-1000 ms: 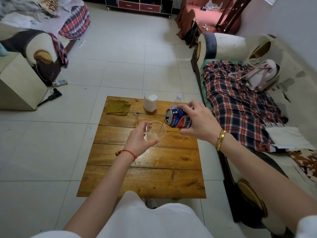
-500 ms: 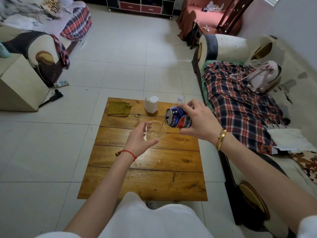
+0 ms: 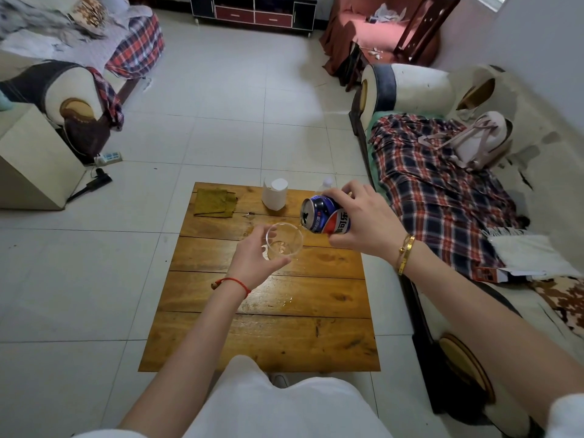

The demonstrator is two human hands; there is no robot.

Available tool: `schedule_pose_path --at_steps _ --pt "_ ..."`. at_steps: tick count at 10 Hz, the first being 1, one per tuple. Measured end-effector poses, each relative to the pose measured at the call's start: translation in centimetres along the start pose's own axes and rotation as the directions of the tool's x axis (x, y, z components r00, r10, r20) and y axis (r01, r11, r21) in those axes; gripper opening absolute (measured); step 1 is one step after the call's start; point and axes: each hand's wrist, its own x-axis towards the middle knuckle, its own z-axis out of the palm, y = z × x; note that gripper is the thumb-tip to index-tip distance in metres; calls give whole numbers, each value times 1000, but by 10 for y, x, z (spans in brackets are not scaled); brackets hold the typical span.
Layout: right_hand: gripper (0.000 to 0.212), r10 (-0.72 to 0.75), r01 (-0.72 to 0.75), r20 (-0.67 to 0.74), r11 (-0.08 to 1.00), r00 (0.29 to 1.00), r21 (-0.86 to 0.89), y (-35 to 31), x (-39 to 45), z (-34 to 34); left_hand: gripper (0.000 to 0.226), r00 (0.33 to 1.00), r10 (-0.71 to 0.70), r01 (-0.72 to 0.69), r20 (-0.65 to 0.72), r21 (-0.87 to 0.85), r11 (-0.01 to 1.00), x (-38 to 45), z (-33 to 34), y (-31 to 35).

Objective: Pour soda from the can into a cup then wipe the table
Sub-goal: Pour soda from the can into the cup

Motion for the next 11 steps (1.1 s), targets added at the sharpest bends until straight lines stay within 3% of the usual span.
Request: schedule_pose_path --at_steps 11 --pt "71 1 -2 -23 998 1000 -58 -8 4 -9 67 1000 5 -6 13 6 1000 1 -6 -2"
